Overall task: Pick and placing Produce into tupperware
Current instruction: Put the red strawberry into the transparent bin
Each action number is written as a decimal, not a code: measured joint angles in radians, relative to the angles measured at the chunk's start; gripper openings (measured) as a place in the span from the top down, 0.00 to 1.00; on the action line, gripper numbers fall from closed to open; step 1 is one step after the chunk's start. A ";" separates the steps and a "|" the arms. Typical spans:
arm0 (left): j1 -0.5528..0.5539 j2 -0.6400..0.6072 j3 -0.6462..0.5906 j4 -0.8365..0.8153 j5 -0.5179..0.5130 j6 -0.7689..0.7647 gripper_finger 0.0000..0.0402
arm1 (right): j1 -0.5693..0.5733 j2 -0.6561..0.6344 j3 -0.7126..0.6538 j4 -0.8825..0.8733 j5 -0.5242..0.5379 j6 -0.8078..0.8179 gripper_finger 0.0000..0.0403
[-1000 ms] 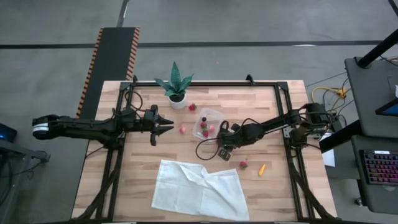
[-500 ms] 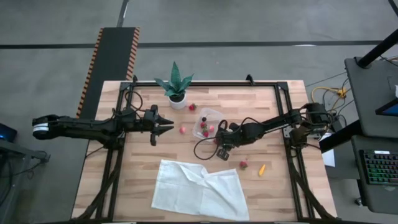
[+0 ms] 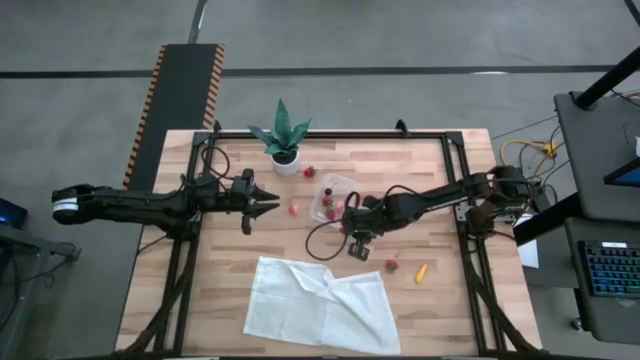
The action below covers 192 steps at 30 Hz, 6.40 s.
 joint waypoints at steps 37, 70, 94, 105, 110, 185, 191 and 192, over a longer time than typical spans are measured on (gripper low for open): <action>0.000 0.000 -0.001 -0.008 0.002 -0.002 0.78 | -0.383 0.062 0.011 0.192 -0.225 -0.439 0.98; 0.000 0.000 -0.006 -0.051 0.002 -0.032 0.78 | -0.287 -0.150 0.044 -0.176 -0.216 -0.277 0.66; 0.000 0.000 -0.006 0.032 0.002 -0.027 0.78 | 0.487 -0.830 -0.566 0.292 0.145 0.068 0.70; 0.000 0.000 -0.006 0.058 -0.003 -0.028 0.78 | 0.486 -0.638 -0.606 0.291 0.125 0.005 0.69; 0.000 0.000 -0.006 0.055 -0.013 -0.029 0.78 | 0.490 -0.548 -0.592 0.290 0.090 0.005 0.71; 0.000 0.000 -0.006 0.055 -0.028 -0.028 0.78 | 0.494 -0.344 -0.580 0.388 0.139 -0.040 0.78; 0.000 0.000 -0.006 0.055 -0.028 -0.028 0.78 | 0.494 -0.344 -0.598 0.416 0.138 -0.039 0.80; 0.000 0.000 -0.006 0.055 -0.028 -0.028 0.78 | 0.494 -0.344 -0.601 0.423 0.138 -0.040 0.80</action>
